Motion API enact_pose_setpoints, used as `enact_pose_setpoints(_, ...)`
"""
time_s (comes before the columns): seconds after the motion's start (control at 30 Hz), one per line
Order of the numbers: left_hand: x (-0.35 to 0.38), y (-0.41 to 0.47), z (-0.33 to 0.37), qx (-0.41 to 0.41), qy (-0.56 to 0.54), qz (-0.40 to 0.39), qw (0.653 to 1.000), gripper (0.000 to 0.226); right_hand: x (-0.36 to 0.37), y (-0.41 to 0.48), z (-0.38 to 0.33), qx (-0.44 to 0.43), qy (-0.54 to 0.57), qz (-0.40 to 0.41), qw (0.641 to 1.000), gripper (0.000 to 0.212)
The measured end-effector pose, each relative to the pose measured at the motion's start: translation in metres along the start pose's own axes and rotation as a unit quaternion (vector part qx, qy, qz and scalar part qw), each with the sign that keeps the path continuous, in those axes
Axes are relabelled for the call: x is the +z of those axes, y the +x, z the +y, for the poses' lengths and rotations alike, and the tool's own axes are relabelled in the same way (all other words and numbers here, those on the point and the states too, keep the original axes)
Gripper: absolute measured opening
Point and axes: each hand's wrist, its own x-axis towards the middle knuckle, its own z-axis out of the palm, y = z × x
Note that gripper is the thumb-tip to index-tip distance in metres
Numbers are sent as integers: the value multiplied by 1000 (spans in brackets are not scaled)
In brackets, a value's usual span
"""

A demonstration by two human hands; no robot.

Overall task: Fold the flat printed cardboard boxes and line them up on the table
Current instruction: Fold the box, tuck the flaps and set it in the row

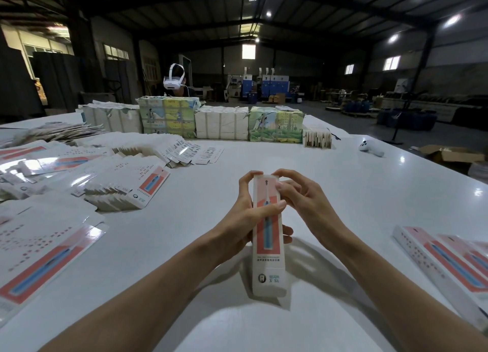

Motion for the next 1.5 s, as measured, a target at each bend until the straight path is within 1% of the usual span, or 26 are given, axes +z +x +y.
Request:
enact_pose_setpoints(0.07, 2, 2, -1, 6, -16, 5, 1000, 82, 3, 0, 3, 5, -17, 7, 1000, 26)
enact_pose_setpoints(0.13, 4, 4, -2, 15, -34, 40, 999, 80, 7, 2, 5, 18, -44, 11, 999, 36)
enact_pose_setpoints(0.2, 4, 5, -2, 24, -85, 84, 993, 70, 11, 2, 7, 29, -72, -3, 997, 54)
enact_pose_setpoints(0.23, 3, 6, -1, 27, -123, 101, 987, 61, 13, 1, 10, 28, -89, -14, 996, 59)
enact_pose_setpoints(0.3, 0, 5, 2, 34, -198, 123, 972, 47, 16, -1, 13, 5, -153, -34, 988, 62)
enact_pose_setpoints(0.37, -4, 4, 3, 39, -241, 144, 959, 48, 16, -5, 13, -26, -261, -49, 964, 71)
enact_pose_setpoints(0.43, -7, 2, 4, 25, -255, 158, 954, 48, 16, -8, 12, -67, -396, -74, 913, 83)
enact_pose_setpoints(0.47, -8, 2, 3, 12, -258, 157, 953, 47, 17, -10, 12, -75, -432, -89, 895, 85)
enact_pose_setpoints(0.5, -8, 1, 3, -1, -264, 149, 953, 46, 17, -12, 12, -69, -437, -102, 891, 84)
enact_pose_setpoints(0.57, -9, 2, 1, -20, -264, 132, 955, 47, 16, -17, 10, -50, -405, -109, 906, 70)
enact_pose_setpoints(0.6, -10, 3, 1, -27, -244, 130, 961, 45, 15, -19, 7, -48, -408, -107, 905, 63)
enact_pose_setpoints(0.67, -10, 5, 0, -42, -147, 146, 977, 37, 12, -21, 1, -54, -454, -94, 884, 56)
enact_pose_setpoints(0.7, -11, 6, -2, -47, -84, 160, 982, 35, 9, -23, -3, -54, -478, -81, 873, 55)
enact_pose_setpoints(0.77, -13, 6, -9, -38, 17, 168, 985, 36, 2, -29, -9, -35, -522, -52, 850, 62)
enact_pose_setpoints(0.83, -13, 2, -16, -24, 64, 144, 987, 28, -12, -41, -15, 2, -551, -22, 834, 70)
enact_pose_setpoints(0.9, -13, -3, -22, -28, 107, 107, 988, 19, -31, -56, -20, 53, -578, -8, 814, 68)
enact_pose_setpoints(1.03, -13, -5, -20, -27, 223, 48, 973, 25, -65, -97, -23, 158, -623, 11, 766, 59)
enact_pose_setpoints(1.1, -13, -6, -18, -24, 272, 24, 962, 24, -73, -120, -22, 175, -657, 26, 733, 54)
enact_pose_setpoints(1.17, -14, -6, -17, -23, 308, 11, 951, 23, -79, -135, -25, 182, -694, 46, 695, 50)
enact_pose_setpoints(1.23, -15, -6, -17, -20, 316, 9, 948, 23, -84, -144, -34, 203, -716, 57, 665, 55)
enact_pose_setpoints(1.27, -15, -6, -17, -19, 317, 8, 948, 23, -87, -147, -38, 212, -720, 61, 658, 57)
enact_pose_setpoints(1.37, -15, -7, -17, -11, 331, 4, 944, 23, -93, -156, -51, 230, -722, 71, 649, 55)
enact_pose_setpoints(1.43, -14, -8, -16, -7, 343, 2, 939, 23, -98, -161, -57, 232, -742, 73, 624, 53)
enact_pose_setpoints(1.5, -13, -10, -15, -8, 345, -1, 938, 24, -99, -162, -60, 233, -759, 70, 603, 56)
